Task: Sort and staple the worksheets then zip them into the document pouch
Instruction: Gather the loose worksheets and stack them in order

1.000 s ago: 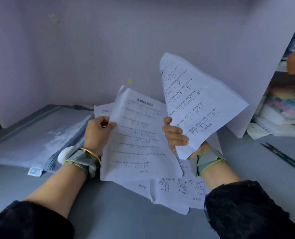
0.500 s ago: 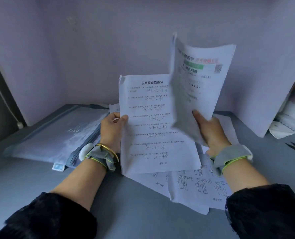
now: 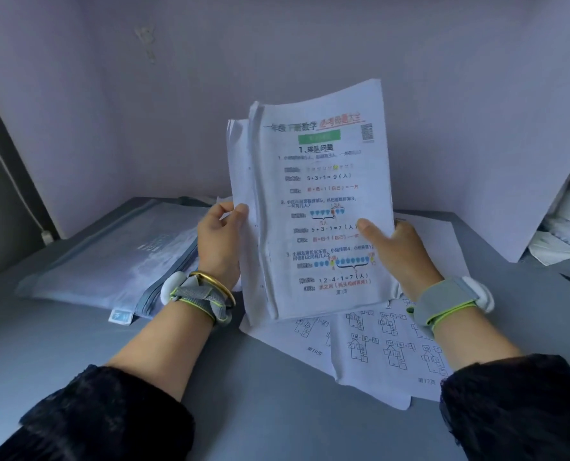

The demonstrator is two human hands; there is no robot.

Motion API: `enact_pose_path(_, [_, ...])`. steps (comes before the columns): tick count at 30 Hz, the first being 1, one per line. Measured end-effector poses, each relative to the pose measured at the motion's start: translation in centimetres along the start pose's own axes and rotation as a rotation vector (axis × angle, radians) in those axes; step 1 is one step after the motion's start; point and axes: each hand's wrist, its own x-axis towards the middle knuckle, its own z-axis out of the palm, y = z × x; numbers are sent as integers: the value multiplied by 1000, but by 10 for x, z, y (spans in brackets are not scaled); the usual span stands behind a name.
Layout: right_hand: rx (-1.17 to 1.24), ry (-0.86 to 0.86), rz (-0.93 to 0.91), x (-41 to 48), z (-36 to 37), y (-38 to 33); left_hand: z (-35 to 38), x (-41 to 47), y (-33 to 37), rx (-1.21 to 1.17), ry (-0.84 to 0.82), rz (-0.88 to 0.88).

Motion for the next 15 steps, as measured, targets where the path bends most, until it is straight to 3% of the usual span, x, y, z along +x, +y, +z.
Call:
enact_pose_path(4, [20,106,-62,-1,7,-1,4,-6,7,-24,-53,100])
enact_pose_path(8, [191,272,-135,-4,5,-8,9,-10,15,-54,-283,115])
enact_pose_path(13, [416,318,-360,-11,3,-15,12,-15,10,112,-261,244])
enact_pose_path(15, [484,293,-354,-10,1,-15,12,-16,10,137,-245,245])
